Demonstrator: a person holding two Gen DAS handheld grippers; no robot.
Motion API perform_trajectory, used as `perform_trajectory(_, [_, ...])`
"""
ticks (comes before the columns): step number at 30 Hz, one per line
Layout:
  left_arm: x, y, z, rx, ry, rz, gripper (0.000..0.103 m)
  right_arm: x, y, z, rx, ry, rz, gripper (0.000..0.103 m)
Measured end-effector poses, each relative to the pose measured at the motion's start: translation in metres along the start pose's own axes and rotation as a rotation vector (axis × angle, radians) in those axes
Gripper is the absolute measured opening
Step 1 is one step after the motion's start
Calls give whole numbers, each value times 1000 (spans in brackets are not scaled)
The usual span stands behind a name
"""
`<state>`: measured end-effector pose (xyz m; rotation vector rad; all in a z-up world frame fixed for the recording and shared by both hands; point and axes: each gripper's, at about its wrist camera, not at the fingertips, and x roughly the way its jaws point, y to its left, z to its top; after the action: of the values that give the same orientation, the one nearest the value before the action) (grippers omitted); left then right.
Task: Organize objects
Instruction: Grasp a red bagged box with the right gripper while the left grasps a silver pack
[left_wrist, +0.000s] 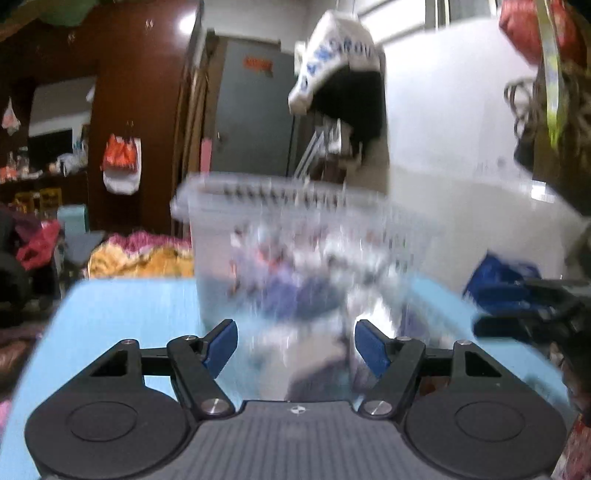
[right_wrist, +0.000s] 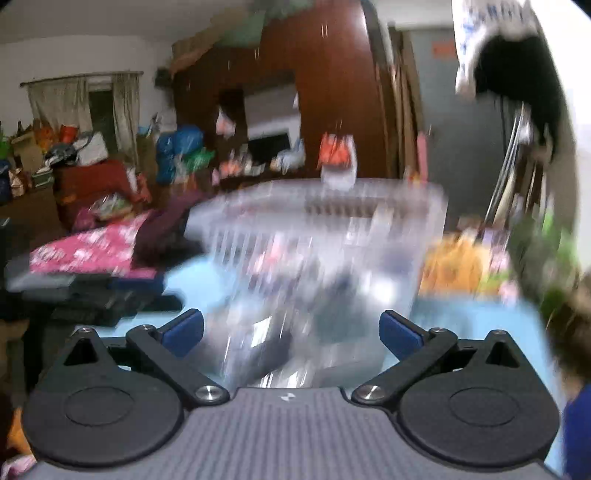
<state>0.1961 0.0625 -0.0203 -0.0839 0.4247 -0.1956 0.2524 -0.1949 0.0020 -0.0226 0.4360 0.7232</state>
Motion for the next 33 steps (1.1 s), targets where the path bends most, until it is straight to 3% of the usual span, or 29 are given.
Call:
perform_trajectory(3, [16, 4, -8, -27, 81, 19, 74, 6, 2, -23, 17, 49, 32, 103])
perform_trajectory(5, [16, 11, -7, -48, 67, 0, 74, 14, 3, -26, -2, 83, 31, 103])
perform_trajectory(13, [29, 9, -12, -44, 133, -56, 74, 38, 6, -25, -20, 188, 39, 102])
perform_trajectory(15, [36, 8, -13, -52, 166, -67, 73, 35, 9, -28, -28, 187, 46, 95])
perform_trajectory(17, [41, 9, -14, -65, 185, -67, 67, 35, 10, -30, -32, 190, 28, 79])
perform_trajectory(20, [39, 5, -15, -45, 172, -33, 65, 27, 7, -35, -6, 159, 20, 63])
perform_trajectory(25, [15, -5, -18, -36, 56, -24, 64, 16, 1, -37, 36, 85, 13, 61])
perform_trajectory(31, [-15, 0, -34, -119, -45, -78, 64, 6, 5, -35, 32, -2, -26, 60])
perform_trajectory(33, [-13, 5, -40, -144, -50, -111, 64, 5, 5, -35, 33, -25, -32, 44])
